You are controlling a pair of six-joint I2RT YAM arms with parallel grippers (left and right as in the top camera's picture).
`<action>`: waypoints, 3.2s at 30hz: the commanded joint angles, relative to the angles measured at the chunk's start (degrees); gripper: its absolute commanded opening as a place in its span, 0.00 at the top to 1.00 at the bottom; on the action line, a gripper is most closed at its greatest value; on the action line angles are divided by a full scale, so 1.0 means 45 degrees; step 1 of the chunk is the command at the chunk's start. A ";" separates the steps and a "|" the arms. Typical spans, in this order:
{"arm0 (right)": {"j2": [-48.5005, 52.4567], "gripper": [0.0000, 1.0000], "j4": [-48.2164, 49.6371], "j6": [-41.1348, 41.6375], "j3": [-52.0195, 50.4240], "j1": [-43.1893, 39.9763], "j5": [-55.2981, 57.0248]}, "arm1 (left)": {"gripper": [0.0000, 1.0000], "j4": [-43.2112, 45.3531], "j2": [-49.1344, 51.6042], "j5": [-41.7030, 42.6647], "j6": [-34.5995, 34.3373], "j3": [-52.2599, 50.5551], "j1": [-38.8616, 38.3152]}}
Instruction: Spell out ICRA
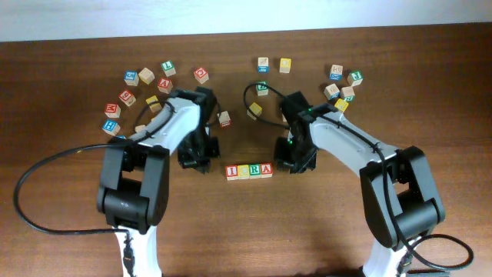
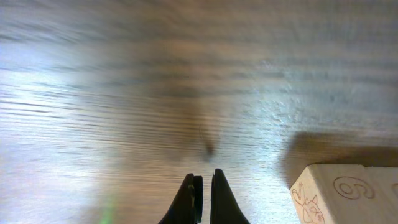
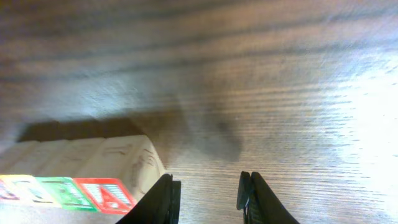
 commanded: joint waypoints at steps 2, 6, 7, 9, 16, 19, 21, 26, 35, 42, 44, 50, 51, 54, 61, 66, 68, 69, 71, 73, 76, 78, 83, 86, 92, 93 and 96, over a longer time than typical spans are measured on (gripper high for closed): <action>0.0029 0.74 -0.0627 -0.0758 0.1282 -0.1394 0.0767 | 0.98 -0.0063 0.0107 -0.0010 -0.0015 0.1710 0.0408; 0.0034 0.74 -0.0826 -0.1326 0.1273 -0.2254 0.0865 | 1.00 0.1166 0.0151 0.0646 -0.0253 0.1700 -0.0078; 0.0034 0.74 -0.0884 -0.1326 0.1273 -0.2302 0.1107 | 1.00 0.1248 0.0165 0.0641 -0.0685 0.1695 -0.0359; 0.0034 0.74 -0.0869 -0.1316 0.1273 -0.2302 0.1302 | 1.00 0.1282 0.0185 0.0636 -0.0748 0.1681 -0.0748; 0.0034 0.74 -0.0826 -0.1316 0.1273 -0.2302 0.1302 | 1.00 0.1603 0.0185 0.0631 -0.1069 0.1681 -0.1889; 0.0034 0.74 -0.0831 -0.1316 0.1273 -0.2302 0.1302 | 1.00 0.1457 0.0185 0.0636 -0.1579 0.1549 -0.1938; 0.0034 0.74 -0.0835 -0.1316 0.1273 -0.2302 0.1302 | 1.00 0.1452 0.0185 0.0583 -0.1851 0.1185 -0.1933; 0.0034 0.74 -0.0826 -0.1316 0.1273 -0.2302 0.1297 | 1.00 0.1467 0.0185 0.0588 -0.1899 0.0889 -0.1938; 0.0034 0.74 -0.0831 -0.1316 0.1273 -0.2302 0.1297 | 1.00 0.1171 0.0185 0.0690 -0.1894 0.0889 -0.2050; 0.0034 0.74 -0.0831 -0.1316 0.1273 -0.2302 0.1297 | 1.00 0.1137 0.0185 0.0685 -0.1894 0.0889 -0.2089; 0.0034 0.73 -0.0831 -0.1311 0.1273 -0.2302 0.1297 | 1.00 0.1156 0.0185 0.0665 -0.1894 0.0889 -0.2089; 0.0034 0.73 -0.0923 -0.1316 0.1112 -0.2288 0.1248 | 1.00 0.0418 0.0160 0.0092 -0.1734 0.2006 -0.0578; 0.0034 0.73 -0.0923 -0.1316 0.1025 -0.2288 0.1243 | 1.00 0.0121 0.0160 0.0053 -0.1734 0.2147 -0.0253; 0.0034 0.75 -0.0695 -0.1316 0.0369 -0.2210 0.1185 | 1.00 -0.1141 0.0170 0.0073 -0.1588 0.2079 0.0500; 0.0034 0.74 0.0525 -0.1297 -0.0253 -0.0690 0.0437 | 1.00 -0.1282 0.0170 0.0656 -0.1171 0.0350 -0.0695; 0.0034 0.75 0.0588 -0.1166 -0.0253 -0.0427 0.0335 | 1.00 -0.0534 0.0175 0.0967 -0.1180 -0.0083 -0.0913; 0.0034 0.74 0.0641 -0.1171 -0.0253 -0.0427 -0.0068 | 1.00 -0.0301 0.0175 0.1243 -0.1175 -0.0083 -0.0913; 0.0034 0.74 0.0646 -0.1166 -0.0253 -0.0427 -0.0180 | 1.00 -0.0238 0.0175 0.1360 -0.1171 -0.0083 -0.0913; 0.0034 0.75 0.0709 -0.1171 -0.0253 -0.0311 -0.0316 | 1.00 -0.0126 0.0175 0.1365 -0.1175 -0.0083 -0.0923; 0.0034 0.75 0.0763 -0.1171 -0.0253 -0.0102 -0.0384 | 1.00 -0.0102 0.0175 0.1365 -0.1175 -0.0083 -0.0937; 0.0034 0.74 0.0874 -0.1161 -0.0257 0.0199 -0.0398 | 1.00 0.0092 0.0175 0.1365 -0.1175 -0.0083 -0.0937; 0.0034 0.74 0.0908 -0.1161 -0.0257 0.0325 -0.0447 | 1.00 0.0228 0.0175 0.1365 -0.1175 -0.0083 -0.0937; 0.0034 0.88 0.1005 -0.1161 -0.0257 0.0393 -0.0767 | 1.00 0.0330 0.0175 0.1360 -0.1175 -0.0083 -0.0933; 0.0034 0.96 0.1005 -0.1166 -0.0257 0.0393 -0.0758 | 1.00 0.0335 0.0175 0.1365 -0.1175 -0.0083 -0.0937; 0.0034 0.96 0.1098 -0.1166 -0.0257 0.0393 -0.0763 | 1.00 0.0369 0.0175 0.1365 -0.1175 -0.0083 -0.0937; 0.0034 0.96 0.1098 -0.1166 -0.0257 0.0393 -0.0772 | 1.00 0.0418 0.0175 0.1365 -0.1175 -0.0083 -0.0937; 0.0034 0.96 0.1107 -0.1166 -0.0257 0.0393 -0.1180 | 1.00 0.0563 0.0175 0.1413 -0.1171 -0.0083 -0.0937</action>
